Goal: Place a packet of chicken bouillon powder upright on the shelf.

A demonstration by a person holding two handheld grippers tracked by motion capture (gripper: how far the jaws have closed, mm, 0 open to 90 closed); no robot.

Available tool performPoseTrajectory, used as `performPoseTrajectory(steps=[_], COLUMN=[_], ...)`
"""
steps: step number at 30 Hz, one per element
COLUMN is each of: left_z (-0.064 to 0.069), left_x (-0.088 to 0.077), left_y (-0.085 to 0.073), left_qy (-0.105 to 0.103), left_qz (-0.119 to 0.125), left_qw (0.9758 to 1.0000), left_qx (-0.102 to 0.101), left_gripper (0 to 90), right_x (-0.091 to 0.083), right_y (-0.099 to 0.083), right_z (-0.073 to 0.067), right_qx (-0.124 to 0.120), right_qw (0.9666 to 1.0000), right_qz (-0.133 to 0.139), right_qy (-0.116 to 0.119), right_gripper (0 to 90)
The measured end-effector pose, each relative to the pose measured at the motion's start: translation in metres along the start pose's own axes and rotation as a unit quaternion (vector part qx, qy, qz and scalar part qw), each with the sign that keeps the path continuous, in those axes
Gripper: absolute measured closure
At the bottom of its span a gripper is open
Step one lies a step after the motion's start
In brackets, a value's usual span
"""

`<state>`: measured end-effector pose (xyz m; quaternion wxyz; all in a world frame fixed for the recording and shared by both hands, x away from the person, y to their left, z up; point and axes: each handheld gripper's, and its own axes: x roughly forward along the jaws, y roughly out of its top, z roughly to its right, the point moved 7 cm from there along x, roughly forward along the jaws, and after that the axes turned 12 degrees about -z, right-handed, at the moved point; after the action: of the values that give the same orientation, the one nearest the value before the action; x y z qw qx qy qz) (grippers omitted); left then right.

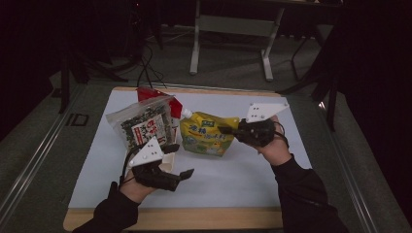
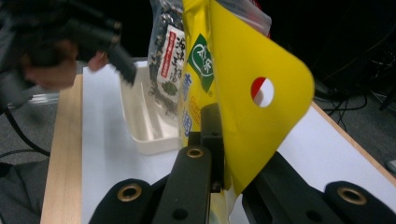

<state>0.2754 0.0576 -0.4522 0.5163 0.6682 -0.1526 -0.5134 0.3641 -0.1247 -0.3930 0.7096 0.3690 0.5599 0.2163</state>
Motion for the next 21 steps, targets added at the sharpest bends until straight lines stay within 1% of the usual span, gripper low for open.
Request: performPoseTrajectory(steps=[1,3,4,5,6,8,9,11,12,13,14,16,18,19,20,21], left_z=[0.0,0.008,0.011,0.015,0.018,0.024,0.024,0.027,0.032,0.032,0.036,0.038,0.041,0.042,0.044,0.045], left_x=[0.0,0.005,0.008,0.011,0.013,0.019,0.019,0.024,0.028,0.028,0.032,0.034,0.038,0.039,0.04,0.041], left_y=[0.0,-0.004,-0.006,-0.008,-0.011,-0.017,-0.017,-0.023,-0.027,-0.027,-0.032,-0.034,-0.038,-0.04,-0.041,-0.043], left_qy=[0.0,-0.011,-0.016,-0.02,-0.023,-0.031,-0.031,-0.033,-0.038,-0.038,-0.045,-0.044,-0.044,-0.042,-0.047,-0.047], left_qz=[0.0,-0.005,-0.006,-0.006,-0.009,-0.007,-0.007,-0.009,-0.011,-0.011,-0.011,-0.011,-0.018,-0.014,-0.014,-0.016], left_qw=[1.0,0.9999,0.9999,0.9998,0.9997,0.9995,0.9995,0.9994,0.9992,0.9992,0.9989,0.9989,0.9987,0.9987,0.9985,0.9984], left_qx=[0.0,0.001,0.0,-0.001,-0.003,-0.005,-0.005,0.004,0.01,0.01,0.012,0.013,0.021,0.024,0.026,0.028], left_gripper=[12.1,10.5,5.5,5.5,2.6,2.5,2.5,2.5,2.5,2.5,2.5,2.5,2.5,2.5,2.5,2.5], right_x=[0.0,0.0,0.001,0.001,0.002,0.004,0.004,0.005,0.006,0.006,0.008,0.009,0.012,0.013,0.013,0.014], right_y=[0.0,0.004,0.007,0.007,0.011,0.014,0.014,0.017,0.021,0.021,0.026,0.028,0.035,0.037,0.037,0.039], right_z=[0.0,-0.001,-0.003,-0.003,-0.005,-0.006,-0.006,-0.008,-0.009,-0.009,-0.01,-0.011,-0.014,-0.015,-0.015,-0.016], right_qx=[0.0,-0.005,-0.007,-0.007,-0.011,-0.014,-0.014,-0.017,-0.02,-0.02,-0.025,-0.026,-0.032,-0.034,-0.034,-0.037], right_qw=[1.0,1.0,0.9999,0.9999,0.9999,0.9998,0.9998,0.9997,0.9996,0.9996,0.9995,0.9994,0.9992,0.999,0.999,0.9989], right_qz=[0.0,0.004,0.008,0.008,0.01,0.01,0.01,0.011,0.013,0.013,0.014,0.015,0.016,0.017,0.017,0.018], right_qy=[0.0,0.002,0.005,0.005,0.006,0.008,0.008,0.011,0.014,0.014,0.015,0.016,0.02,0.022,0.022,0.024], right_gripper=[90.0,90.0,90.0,90.0,90.0,90.0,90.0,90.0,90.0,90.0,90.0,90.0,90.0,90.0,90.0,90.0])
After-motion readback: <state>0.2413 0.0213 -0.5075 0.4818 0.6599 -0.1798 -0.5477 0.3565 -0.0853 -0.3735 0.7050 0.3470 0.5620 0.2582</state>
